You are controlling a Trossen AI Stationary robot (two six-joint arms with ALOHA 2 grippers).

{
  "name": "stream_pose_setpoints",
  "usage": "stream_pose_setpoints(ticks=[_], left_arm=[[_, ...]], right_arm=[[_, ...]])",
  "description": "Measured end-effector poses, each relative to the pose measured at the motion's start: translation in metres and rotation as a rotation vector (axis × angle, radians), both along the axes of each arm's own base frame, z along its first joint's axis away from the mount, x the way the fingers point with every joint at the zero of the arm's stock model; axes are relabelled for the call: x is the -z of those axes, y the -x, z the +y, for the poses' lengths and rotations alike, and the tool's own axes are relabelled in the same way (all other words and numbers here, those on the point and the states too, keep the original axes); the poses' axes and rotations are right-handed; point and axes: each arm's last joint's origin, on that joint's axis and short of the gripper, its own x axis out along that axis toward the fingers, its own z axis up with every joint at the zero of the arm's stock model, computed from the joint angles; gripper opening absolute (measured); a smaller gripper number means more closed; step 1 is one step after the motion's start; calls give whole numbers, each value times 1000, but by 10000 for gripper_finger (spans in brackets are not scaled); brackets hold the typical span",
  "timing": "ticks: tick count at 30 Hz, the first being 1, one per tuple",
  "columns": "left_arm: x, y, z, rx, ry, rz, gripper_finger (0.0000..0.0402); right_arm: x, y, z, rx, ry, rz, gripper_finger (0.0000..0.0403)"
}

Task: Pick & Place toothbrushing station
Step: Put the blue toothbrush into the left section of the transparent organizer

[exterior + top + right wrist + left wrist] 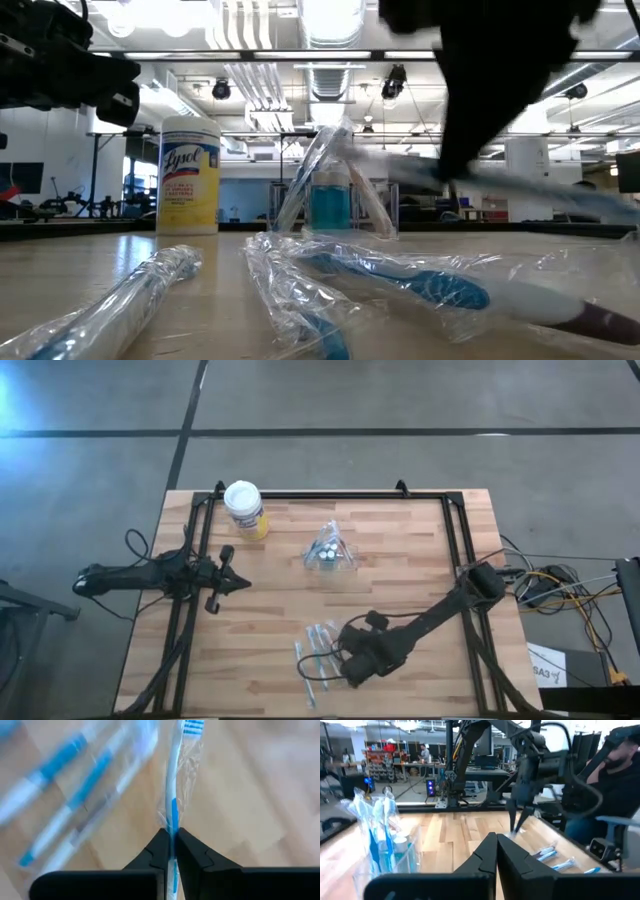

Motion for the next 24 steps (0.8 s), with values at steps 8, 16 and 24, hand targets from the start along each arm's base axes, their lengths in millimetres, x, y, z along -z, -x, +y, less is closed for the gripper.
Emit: stream_pose_setpoints(ticks=[8,16,24], left_arm=[[-2,0,0,7,23,-17,16],[-5,0,0,6,26,-52,29],[-7,0,0,2,13,-66,22]], right_arm=[[-50,11,-2,-197,144,-290,17],[-89,41,-26,-460,207,-732,16],[-70,88,-72,-581,254,-990,16]])
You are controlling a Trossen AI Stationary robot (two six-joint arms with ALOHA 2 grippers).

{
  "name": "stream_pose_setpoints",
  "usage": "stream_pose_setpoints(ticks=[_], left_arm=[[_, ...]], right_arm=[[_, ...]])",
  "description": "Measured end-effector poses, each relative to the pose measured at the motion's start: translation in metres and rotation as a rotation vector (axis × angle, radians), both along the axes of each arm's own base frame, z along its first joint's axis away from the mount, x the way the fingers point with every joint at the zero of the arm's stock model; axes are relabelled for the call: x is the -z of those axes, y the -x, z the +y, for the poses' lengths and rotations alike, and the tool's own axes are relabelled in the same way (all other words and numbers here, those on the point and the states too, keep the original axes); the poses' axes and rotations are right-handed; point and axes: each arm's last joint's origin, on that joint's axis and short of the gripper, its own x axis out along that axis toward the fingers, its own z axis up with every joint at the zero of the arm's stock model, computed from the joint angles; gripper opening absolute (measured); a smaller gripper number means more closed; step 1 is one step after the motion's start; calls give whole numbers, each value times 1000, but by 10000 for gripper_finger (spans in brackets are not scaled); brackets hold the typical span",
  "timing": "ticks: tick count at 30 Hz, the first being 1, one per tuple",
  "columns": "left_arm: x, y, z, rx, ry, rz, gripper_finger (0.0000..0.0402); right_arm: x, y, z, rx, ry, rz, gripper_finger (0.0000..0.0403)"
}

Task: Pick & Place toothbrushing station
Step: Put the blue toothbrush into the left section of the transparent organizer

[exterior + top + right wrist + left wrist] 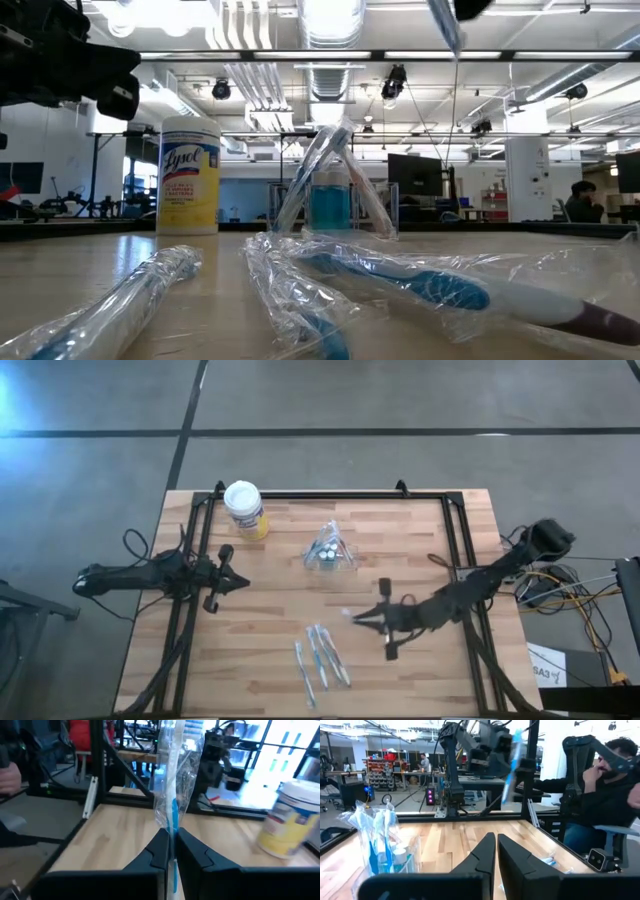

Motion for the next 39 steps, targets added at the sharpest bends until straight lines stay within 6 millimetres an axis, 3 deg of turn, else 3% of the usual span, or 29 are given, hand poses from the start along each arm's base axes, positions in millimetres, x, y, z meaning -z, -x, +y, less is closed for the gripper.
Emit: stream_pose_setpoints(ticks=[6,11,20,28,32,39], left_arm=[[-1,0,0,-2,-13,-15,11],[-1,0,0,-3,-20,-16,4],[-2,0,3,-111,39,-14,22],[-6,-1,7,-244,-5,-57,8],[-11,-4,7,-241,-4,-107,6],[-22,-17,7,-238,7,-69,35]], right_arm=[[28,17,-30,141,-5,-41,16],[47,21,-40,166,14,-61,16],[38,18,-46,183,118,-106,17],[36,13,-54,197,143,-107,17],[37,12,-57,156,124,-106,17],[33,8,-61,176,119,-119,18]])
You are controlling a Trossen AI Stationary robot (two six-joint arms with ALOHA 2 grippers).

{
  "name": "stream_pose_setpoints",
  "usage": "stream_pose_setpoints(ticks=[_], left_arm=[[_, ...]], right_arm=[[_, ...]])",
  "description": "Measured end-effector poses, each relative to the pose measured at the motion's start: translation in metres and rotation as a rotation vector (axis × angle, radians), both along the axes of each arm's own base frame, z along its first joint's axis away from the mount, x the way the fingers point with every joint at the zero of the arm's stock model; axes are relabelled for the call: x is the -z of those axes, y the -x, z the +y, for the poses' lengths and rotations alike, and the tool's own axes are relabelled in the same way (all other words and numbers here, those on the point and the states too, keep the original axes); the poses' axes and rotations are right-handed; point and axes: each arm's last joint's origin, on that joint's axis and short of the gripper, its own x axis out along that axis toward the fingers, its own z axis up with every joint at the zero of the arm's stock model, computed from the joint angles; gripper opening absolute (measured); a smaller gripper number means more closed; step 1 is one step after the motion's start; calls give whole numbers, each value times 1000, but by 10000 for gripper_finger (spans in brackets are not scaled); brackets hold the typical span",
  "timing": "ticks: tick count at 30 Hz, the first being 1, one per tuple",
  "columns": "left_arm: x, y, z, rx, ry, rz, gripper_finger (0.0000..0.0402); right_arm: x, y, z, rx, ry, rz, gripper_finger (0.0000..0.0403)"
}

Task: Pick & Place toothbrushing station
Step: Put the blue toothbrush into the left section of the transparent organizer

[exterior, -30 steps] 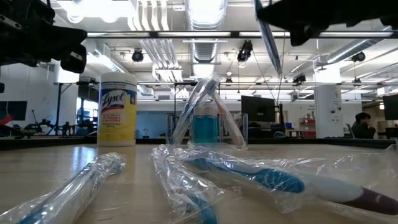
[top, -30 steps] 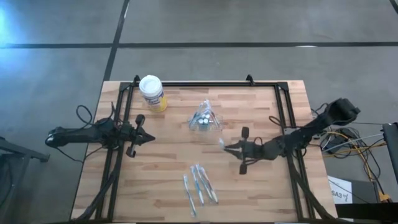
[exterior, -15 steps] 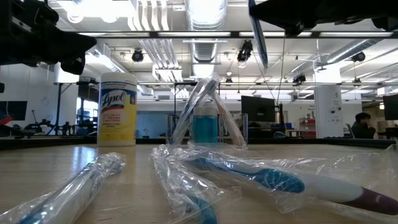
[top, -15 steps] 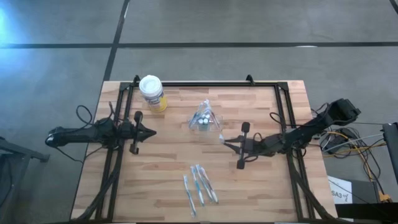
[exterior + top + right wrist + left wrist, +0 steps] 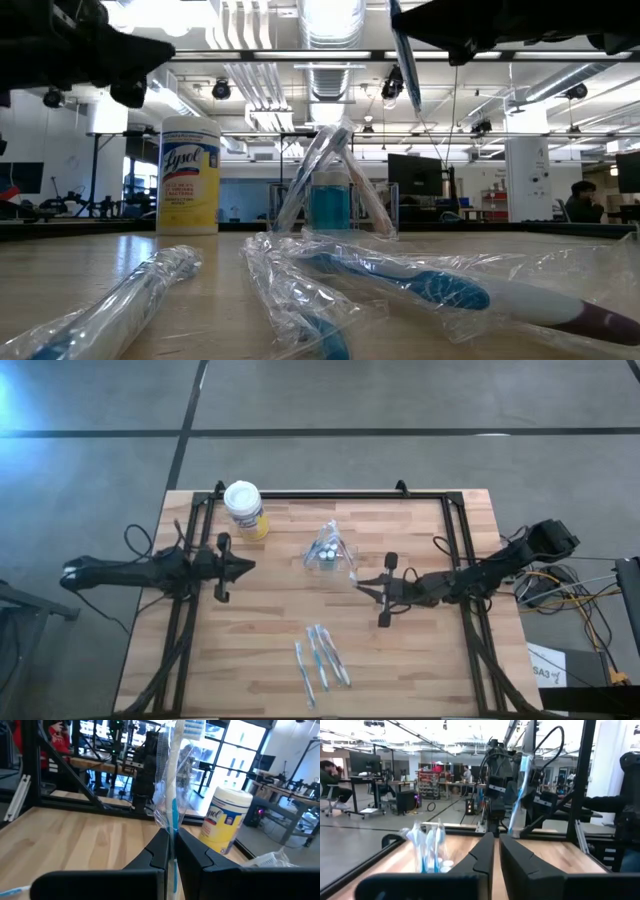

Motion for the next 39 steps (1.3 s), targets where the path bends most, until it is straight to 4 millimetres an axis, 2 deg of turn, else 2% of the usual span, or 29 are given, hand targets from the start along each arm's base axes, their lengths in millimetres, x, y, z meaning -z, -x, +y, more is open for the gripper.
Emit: stream_pose_setpoints(ticks=[8,16,19,23,26,30,39], left_arm=[[-32,-31,-1,28,-37,71,89],[-60,-80,-4,137,-68,161,166],[-75,-100,-5,192,-100,139,183],[-78,-130,-6,228,-135,176,187],[-85,-151,-6,224,-163,137,186],[-80,-178,-6,223,-185,139,186],[-80,-222,-7,285,-189,137,188]], right_arm=[[-3,-2,1,-2,16,-7,18],[-3,-1,1,-3,19,-7,18],[-3,-1,1,-2,20,-6,18],[-3,-1,1,-1,26,-5,18],[-3,-1,1,1,30,-4,18],[-3,-1,1,1,35,-3,18],[-3,-1,0,3,58,3,18]])
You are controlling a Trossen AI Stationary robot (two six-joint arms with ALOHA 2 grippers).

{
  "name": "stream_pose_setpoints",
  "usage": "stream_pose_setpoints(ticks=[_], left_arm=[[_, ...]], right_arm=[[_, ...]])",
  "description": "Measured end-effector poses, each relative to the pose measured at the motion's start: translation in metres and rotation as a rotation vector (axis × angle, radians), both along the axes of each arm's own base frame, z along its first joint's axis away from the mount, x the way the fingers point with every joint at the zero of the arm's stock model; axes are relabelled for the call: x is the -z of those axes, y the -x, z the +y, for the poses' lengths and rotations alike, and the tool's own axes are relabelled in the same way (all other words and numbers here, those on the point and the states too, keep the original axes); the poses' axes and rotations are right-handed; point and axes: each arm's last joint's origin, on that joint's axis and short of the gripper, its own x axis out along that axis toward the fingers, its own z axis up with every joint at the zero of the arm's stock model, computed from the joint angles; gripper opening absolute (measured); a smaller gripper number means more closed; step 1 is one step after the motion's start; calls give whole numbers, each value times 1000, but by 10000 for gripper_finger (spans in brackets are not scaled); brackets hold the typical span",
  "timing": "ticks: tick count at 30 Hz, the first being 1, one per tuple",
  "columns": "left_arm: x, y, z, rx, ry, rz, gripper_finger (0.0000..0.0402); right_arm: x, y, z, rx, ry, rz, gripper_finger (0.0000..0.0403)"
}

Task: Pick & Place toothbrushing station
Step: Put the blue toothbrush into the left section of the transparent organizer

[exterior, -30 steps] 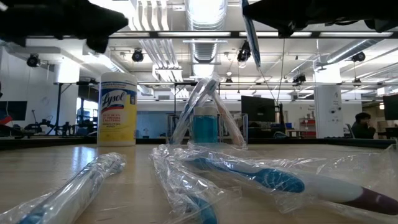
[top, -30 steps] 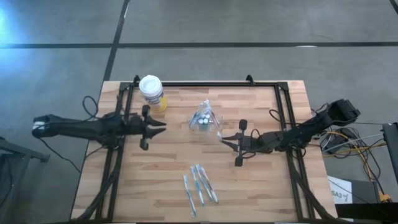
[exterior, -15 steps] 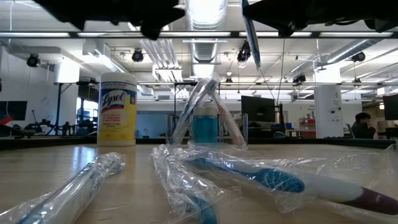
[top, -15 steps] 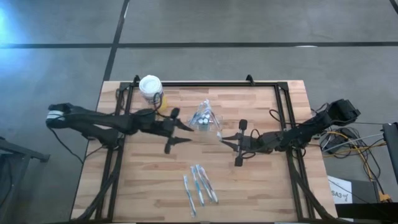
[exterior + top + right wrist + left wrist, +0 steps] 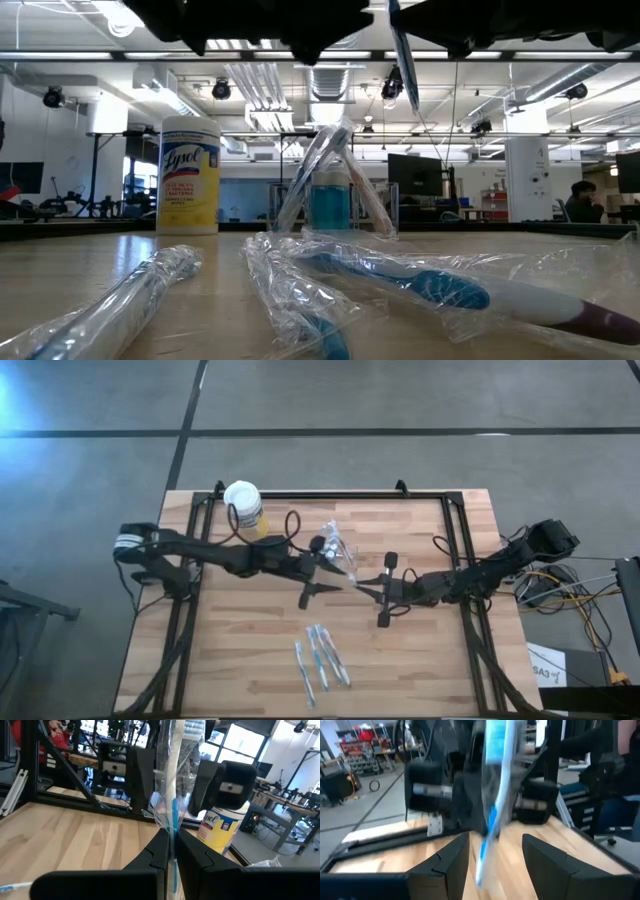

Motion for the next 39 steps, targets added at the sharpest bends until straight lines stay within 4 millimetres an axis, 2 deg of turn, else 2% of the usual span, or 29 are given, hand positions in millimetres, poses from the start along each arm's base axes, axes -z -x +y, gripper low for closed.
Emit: stream_pose_setpoints(ticks=[7,21,25,32,39], left_arm=[[-6,-21,0,20,3,-16,188],[-5,-30,-1,23,30,-58,180],[-6,-30,-1,24,30,-63,145],[-6,-30,-2,83,-5,-73,21],[-7,-30,-3,95,-2,-77,18]], right_arm=[[1,0,-1,6,1,3,18],[1,0,-2,11,-1,7,18],[1,0,-2,14,1,7,18],[1,-1,-3,14,-6,6,18],[0,-1,-3,12,-7,-5,34]])
